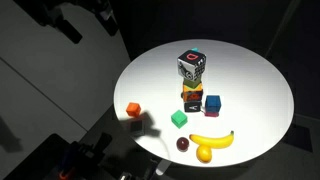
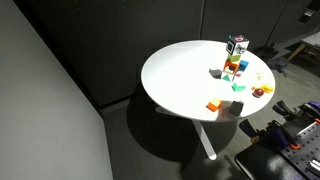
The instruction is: Put the orange block on top of the pile of plush cubes
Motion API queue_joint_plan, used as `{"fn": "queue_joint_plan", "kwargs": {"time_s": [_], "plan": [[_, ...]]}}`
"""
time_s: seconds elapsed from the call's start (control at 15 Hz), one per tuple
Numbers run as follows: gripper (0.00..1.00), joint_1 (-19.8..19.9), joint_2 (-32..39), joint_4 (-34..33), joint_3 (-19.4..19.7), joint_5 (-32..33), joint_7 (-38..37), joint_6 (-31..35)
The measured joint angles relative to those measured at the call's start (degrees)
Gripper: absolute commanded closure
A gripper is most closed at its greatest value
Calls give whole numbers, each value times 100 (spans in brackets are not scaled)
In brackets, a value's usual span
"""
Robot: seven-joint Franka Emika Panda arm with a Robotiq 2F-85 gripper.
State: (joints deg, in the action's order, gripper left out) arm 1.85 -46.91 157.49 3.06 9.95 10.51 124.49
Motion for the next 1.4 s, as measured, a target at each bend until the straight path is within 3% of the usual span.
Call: {"fn": "queue_joint_plan", "kwargs": {"time_s": [0.87, 1.4], "plan": [[0, -17, 114, -38, 0, -11, -16, 0], [0, -168, 688, -547, 21, -368, -16, 0]]}}
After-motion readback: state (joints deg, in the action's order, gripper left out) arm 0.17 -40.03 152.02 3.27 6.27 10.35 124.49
